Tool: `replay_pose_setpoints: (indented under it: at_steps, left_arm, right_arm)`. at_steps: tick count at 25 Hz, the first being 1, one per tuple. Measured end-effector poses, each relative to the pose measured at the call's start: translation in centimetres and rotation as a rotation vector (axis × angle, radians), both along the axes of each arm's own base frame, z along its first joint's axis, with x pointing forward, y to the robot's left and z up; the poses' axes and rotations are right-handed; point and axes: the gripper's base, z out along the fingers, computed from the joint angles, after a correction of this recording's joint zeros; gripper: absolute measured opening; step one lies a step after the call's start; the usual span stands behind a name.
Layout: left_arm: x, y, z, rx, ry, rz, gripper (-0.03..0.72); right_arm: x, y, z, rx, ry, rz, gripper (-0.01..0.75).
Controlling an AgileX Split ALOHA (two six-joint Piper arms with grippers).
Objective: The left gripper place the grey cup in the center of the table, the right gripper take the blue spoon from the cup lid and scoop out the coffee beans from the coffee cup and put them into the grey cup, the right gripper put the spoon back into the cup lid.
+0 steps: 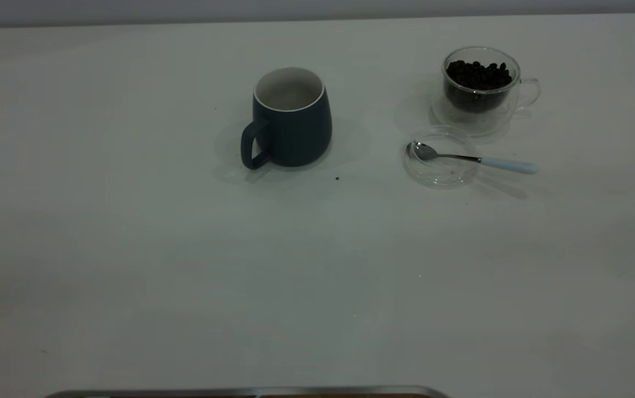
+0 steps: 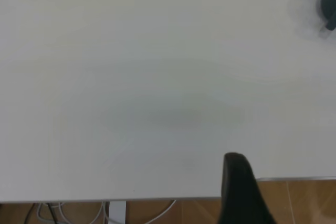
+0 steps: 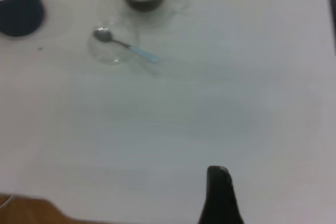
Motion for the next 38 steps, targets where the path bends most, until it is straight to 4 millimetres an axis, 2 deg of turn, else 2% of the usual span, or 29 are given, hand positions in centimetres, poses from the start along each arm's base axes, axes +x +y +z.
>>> replay_pose_setpoints:
  at_steps: [5,15,38]
  left_arm:
    - [0.0,0.0,0.0,0.0,0.0,0.0,0.495]
    - [0.0,0.0,0.0,0.0,0.0,0.0,0.495]
    - [0.0,0.0,0.0,0.002,0.0,-0.001,0.495]
  right_arm:
    - [-1.4,-0.5,-0.2,0.057,-0.072,-0.025,0.588]
    - [-1.4,0.1,-0.2,0.006,-0.076,0.088,0.588]
    - [-1.4,0.0,-0.2,0.004,-0.077,0.086,0.588]
